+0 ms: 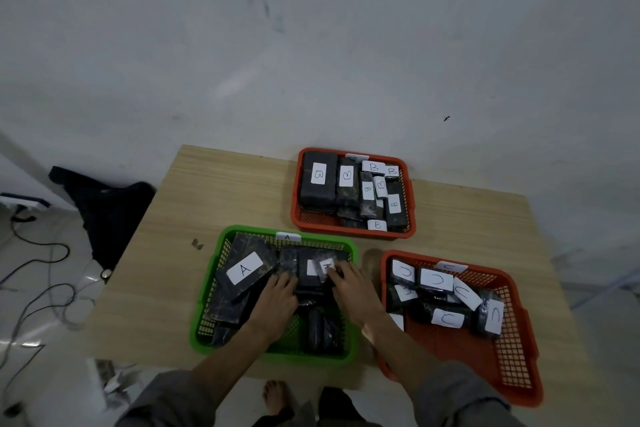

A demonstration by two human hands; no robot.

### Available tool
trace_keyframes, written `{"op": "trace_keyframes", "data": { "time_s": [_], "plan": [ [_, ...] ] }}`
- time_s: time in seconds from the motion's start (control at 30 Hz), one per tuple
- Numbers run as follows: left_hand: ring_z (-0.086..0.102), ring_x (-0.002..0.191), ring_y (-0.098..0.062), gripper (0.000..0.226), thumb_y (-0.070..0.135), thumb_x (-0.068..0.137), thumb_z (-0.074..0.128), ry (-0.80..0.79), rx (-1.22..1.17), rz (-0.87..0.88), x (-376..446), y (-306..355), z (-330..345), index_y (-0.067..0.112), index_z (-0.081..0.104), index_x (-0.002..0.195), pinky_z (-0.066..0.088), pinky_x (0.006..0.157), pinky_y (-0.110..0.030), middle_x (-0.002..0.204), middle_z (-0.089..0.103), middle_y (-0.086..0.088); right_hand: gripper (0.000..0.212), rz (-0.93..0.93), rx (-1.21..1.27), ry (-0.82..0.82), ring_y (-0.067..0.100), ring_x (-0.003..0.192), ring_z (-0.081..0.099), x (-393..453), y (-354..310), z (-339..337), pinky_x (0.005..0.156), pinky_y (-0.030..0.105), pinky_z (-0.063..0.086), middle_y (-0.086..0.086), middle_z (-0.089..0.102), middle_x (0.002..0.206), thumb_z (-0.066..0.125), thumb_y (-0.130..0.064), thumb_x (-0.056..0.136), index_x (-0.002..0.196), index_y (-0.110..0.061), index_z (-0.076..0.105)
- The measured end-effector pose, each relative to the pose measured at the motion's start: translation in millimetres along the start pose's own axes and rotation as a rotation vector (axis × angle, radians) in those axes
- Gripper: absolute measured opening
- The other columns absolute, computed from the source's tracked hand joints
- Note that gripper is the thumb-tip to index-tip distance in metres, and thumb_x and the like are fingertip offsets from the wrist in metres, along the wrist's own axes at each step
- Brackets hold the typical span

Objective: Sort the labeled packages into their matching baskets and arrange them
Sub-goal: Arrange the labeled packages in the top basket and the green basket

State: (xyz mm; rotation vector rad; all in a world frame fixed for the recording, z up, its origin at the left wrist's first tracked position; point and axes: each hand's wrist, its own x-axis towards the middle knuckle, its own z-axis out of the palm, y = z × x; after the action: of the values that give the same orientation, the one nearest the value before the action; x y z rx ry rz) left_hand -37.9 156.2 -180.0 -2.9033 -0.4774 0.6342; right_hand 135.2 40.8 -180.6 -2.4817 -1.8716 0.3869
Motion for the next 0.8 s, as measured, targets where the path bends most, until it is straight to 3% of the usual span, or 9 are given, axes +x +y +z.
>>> {"op": "trace_keyframes", "data": {
  "time_s": [0.13, 0.27, 0.37, 0.47, 0.57, 0.67, 0.8],
  "plan": [
    [0.035, 0.118, -0.033, 0.029, 0.025, 0.087, 0.060, 0.003, -0.010, 0.010, 2.6, -2.2, 2.9, 0.010, 0.067, 0.110, 0.030, 0.105, -0.047, 0.126, 0.046, -0.011, 0.050, 0.064, 0.152, 0.078, 0.023, 0.135, 0.039, -4.0, -3.6, 2.8, 0.113, 0.037, 0.037, 0.006, 0.039, 0.147, 0.050, -0.016, 0.099, 0.148, -0.016, 0.041],
    [0.039, 0.118, -0.030, 0.037, 0.037, 0.091, 0.052, 0.045, -0.132, 0.024, 0.4, -13.7, 3.1, 0.010, 0.065, 0.112, 0.033, 0.102, -0.043, 0.126, 0.048, -0.007, 0.038, 0.120, 0.281, 0.198, 0.015, 0.118, 0.051, -8.8, -6.8, 4.8, 0.099, 0.029, 0.048, -0.001, 0.049, 0.132, 0.053, -0.019, 0.097, 0.134, -0.018, 0.056],
    [0.039, 0.120, -0.028, 0.034, 0.036, 0.094, 0.048, 0.031, -0.263, 0.010, -2.0, -25.6, -2.9, 0.013, 0.062, 0.115, 0.033, 0.103, -0.041, 0.128, 0.048, -0.006, 0.031, 0.180, 0.461, 0.162, 0.005, 0.107, 0.054, -9.5, -12.2, 4.0, 0.092, 0.024, 0.052, -0.010, 0.053, 0.121, 0.054, -0.023, 0.096, 0.126, -0.024, 0.063],
    [0.046, 0.118, -0.029, 0.032, 0.035, 0.097, 0.048, -0.002, -0.492, 0.000, -1.7, -38.8, -16.2, 0.013, 0.058, 0.118, 0.037, 0.099, -0.040, 0.125, 0.053, -0.009, 0.029, 0.254, 0.623, 0.104, 0.002, 0.095, 0.059, -6.3, -16.2, 1.5, 0.084, 0.021, 0.054, -0.012, 0.061, 0.109, 0.058, -0.026, 0.093, 0.120, -0.025, 0.066],
    [0.057, 0.103, -0.025, 0.027, 0.033, 0.100, 0.048, -0.089, -0.792, 0.012, -0.8, -48.7, -27.4, 0.012, 0.055, 0.116, 0.045, 0.080, -0.034, 0.113, 0.060, -0.009, 0.022, 0.329, 0.808, 0.069, -0.002, 0.087, 0.062, -3.1, -21.1, -1.0, 0.072, 0.010, 0.049, -0.015, 0.067, 0.097, 0.062, -0.030, 0.094, 0.115, -0.024, 0.068],
    [0.055, 0.085, -0.012, 0.022, 0.035, 0.103, 0.043, -0.195, -1.068, -0.029, -0.3, -54.2, -30.2, 0.017, 0.053, 0.112, 0.041, 0.066, -0.024, 0.096, 0.055, 0.003, 0.017, 0.425, 1.014, 0.054, -0.001, 0.092, 0.063, 0.1, -24.2, -5.4, 0.073, 0.011, 0.049, -0.015, 0.069, 0.097, 0.064, -0.035, 0.096, 0.107, -0.025, 0.070],
    [0.058, 0.087, -0.013, 0.018, 0.036, 0.103, 0.044, -0.213, -1.347, -0.174, -0.2, -54.6, -27.8, 0.022, 0.055, 0.107, 0.046, 0.074, -0.025, 0.095, 0.060, 0.003, 0.020, 0.556, 1.220, 0.053, 0.006, 0.101, 0.064, 2.6, -22.9, -11.9, 0.082, 0.020, 0.054, -0.013, 0.067, 0.108, 0.065, -0.031, 0.096, 0.114, -0.025, 0.067]
  ]
}}
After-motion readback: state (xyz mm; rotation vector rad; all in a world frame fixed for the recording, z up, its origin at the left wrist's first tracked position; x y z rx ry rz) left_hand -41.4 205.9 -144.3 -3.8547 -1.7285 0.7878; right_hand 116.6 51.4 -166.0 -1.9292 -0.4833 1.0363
